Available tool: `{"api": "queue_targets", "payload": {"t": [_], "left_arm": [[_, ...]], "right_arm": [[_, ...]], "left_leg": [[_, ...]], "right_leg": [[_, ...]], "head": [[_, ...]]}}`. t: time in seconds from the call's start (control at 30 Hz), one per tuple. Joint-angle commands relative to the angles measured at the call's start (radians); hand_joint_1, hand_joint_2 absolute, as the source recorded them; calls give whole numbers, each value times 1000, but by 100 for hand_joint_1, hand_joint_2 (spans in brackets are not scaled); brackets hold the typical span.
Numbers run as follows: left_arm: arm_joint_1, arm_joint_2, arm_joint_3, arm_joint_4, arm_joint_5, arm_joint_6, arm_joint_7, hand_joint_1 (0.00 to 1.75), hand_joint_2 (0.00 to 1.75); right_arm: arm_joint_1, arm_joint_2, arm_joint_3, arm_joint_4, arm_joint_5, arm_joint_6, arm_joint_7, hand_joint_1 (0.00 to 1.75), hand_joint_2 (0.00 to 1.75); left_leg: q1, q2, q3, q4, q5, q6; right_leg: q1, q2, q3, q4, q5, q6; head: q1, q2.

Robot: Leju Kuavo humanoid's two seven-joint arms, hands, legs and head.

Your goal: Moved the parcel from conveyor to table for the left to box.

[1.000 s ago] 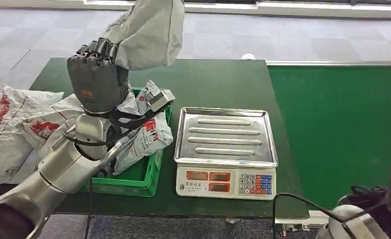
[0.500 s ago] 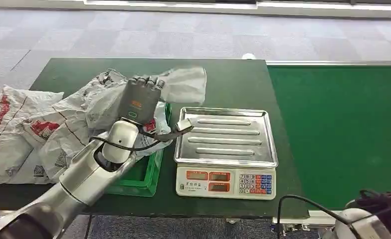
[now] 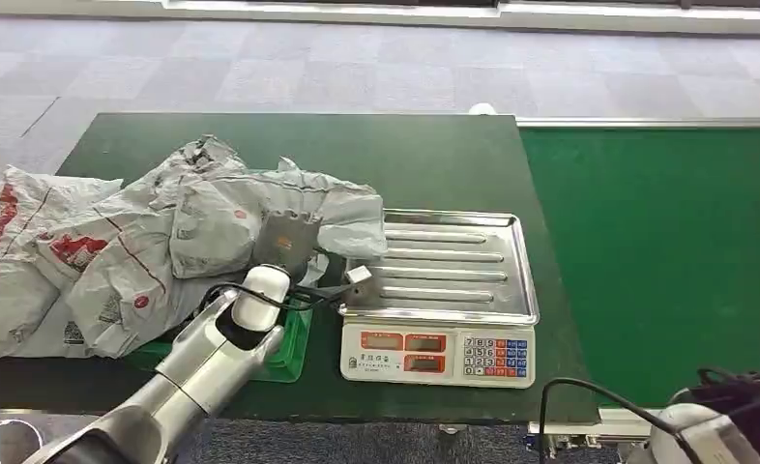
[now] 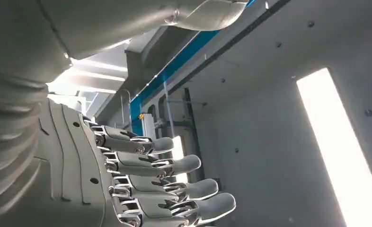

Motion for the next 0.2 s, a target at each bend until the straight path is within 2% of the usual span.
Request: {"api": "queue_targets", "payload": {"t": [0.03,0.2], "left_arm": [[-27,-11,44,139,-51,-14,21,175,175],[-27,-11,44,139,-51,-14,21,175,175]], "right_arm": [[14,82,-34,45,-5,0,1,0,175],[14,82,-34,45,-5,0,1,0,175]], "left_leg": [[0,0,1,-1,0,0],[1,0,2,-3,1,0]], "right_leg": [[0,1,1,-1,1,-1],[0,0,1,-2,2,-1]], "head": [[0,0],[0,0]]}}
